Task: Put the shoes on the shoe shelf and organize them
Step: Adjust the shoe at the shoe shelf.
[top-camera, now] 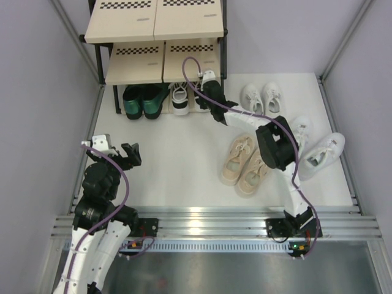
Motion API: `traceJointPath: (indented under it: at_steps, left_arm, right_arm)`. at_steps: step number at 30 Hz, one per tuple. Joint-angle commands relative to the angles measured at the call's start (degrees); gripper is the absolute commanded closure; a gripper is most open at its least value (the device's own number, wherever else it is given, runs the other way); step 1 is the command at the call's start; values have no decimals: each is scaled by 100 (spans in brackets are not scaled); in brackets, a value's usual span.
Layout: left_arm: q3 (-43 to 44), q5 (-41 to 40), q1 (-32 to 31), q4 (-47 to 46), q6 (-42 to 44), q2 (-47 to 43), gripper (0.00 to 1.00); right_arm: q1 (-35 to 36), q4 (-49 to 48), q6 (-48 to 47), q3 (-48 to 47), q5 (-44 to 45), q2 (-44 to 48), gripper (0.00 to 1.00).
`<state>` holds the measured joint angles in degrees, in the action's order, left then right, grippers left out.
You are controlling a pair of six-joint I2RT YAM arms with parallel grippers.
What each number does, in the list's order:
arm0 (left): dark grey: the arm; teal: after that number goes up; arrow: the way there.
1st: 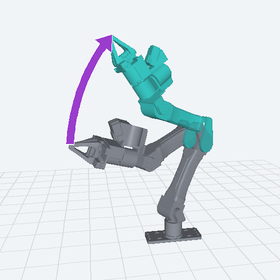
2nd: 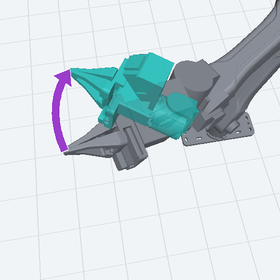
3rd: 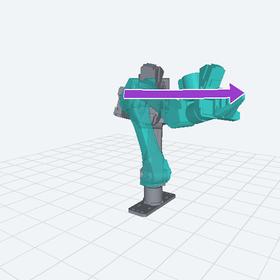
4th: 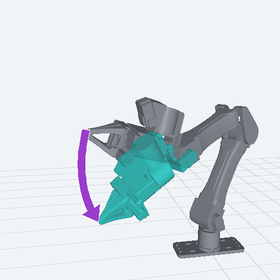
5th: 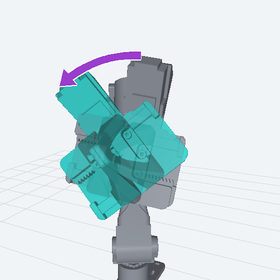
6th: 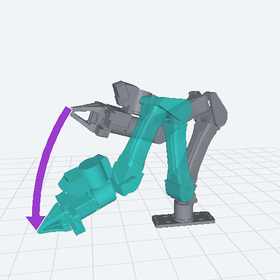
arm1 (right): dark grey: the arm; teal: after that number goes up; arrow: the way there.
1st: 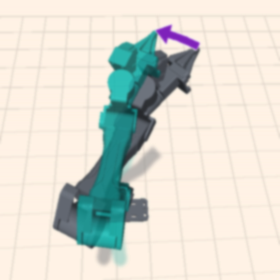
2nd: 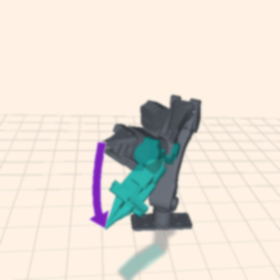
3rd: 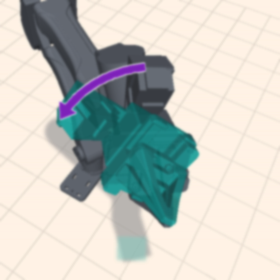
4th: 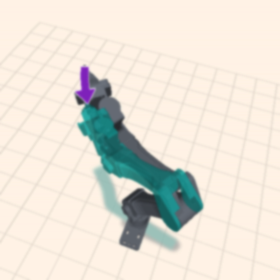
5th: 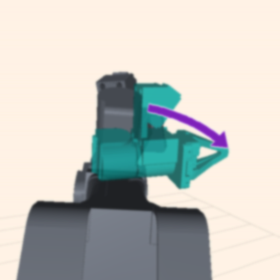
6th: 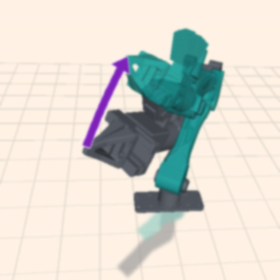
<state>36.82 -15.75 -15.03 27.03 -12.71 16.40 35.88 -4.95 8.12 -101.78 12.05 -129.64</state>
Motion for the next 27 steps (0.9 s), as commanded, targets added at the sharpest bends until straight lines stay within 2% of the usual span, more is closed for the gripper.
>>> traceJointPath:
  at_steps: [1,4,11,18,26,27]
  left_arm:
    - [-17,-16,9,-110,49,30,10]
    - [-17,-7,9,-101,49,29,10]
    - [-17,2,9,-110,41,12,10]
    - [-26,2,9,-119,49,-6,10]
    - [-17,10,9,-119,49,-6,10]
    - [-25,10,9,-119,49,3,10]
  right_arm:
    - [24,-173,41,237,-361,466,84]
    - [33,-164,41,351,-520,606,89]
    - [244,-147,-74,457,-652,713,89]
    - [350,3,14,132,-617,546,89]
    - [402,126,41,-123,-581,361,81]
    - [402,117,32,-106,-590,370,76]
